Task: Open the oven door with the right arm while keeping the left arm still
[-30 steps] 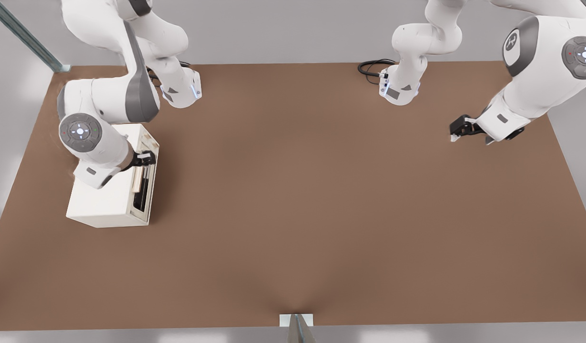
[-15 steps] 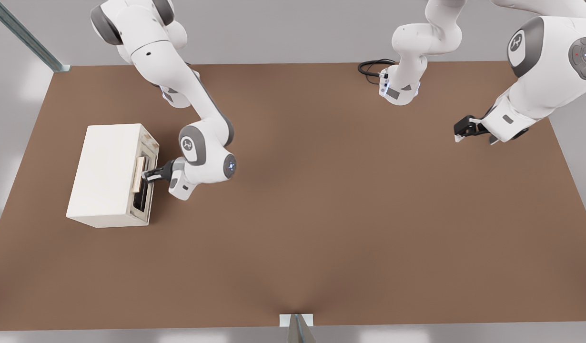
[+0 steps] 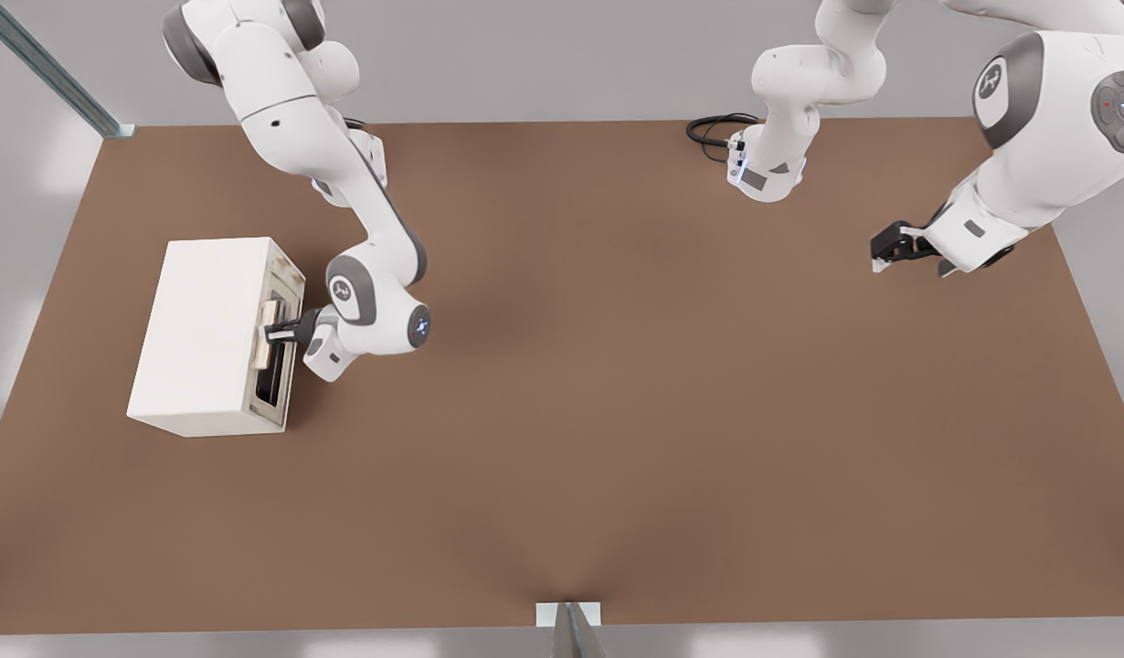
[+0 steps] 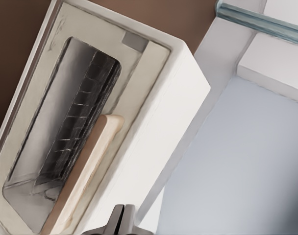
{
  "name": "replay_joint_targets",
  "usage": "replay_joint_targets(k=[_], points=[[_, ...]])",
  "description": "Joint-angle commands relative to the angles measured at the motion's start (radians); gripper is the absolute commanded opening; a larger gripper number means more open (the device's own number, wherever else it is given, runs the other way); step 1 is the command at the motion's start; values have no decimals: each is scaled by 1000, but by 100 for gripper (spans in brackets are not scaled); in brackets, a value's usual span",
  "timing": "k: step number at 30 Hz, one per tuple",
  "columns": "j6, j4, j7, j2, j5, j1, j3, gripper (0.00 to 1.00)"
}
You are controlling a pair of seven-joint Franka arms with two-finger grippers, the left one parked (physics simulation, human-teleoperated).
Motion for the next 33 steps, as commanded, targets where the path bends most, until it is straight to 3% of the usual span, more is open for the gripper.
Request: replay_joint_targets(k=[1,33], points=[[43,-6,219,6,4,-4,0,21],[83,-17,224,49,34,-56,0,21]])
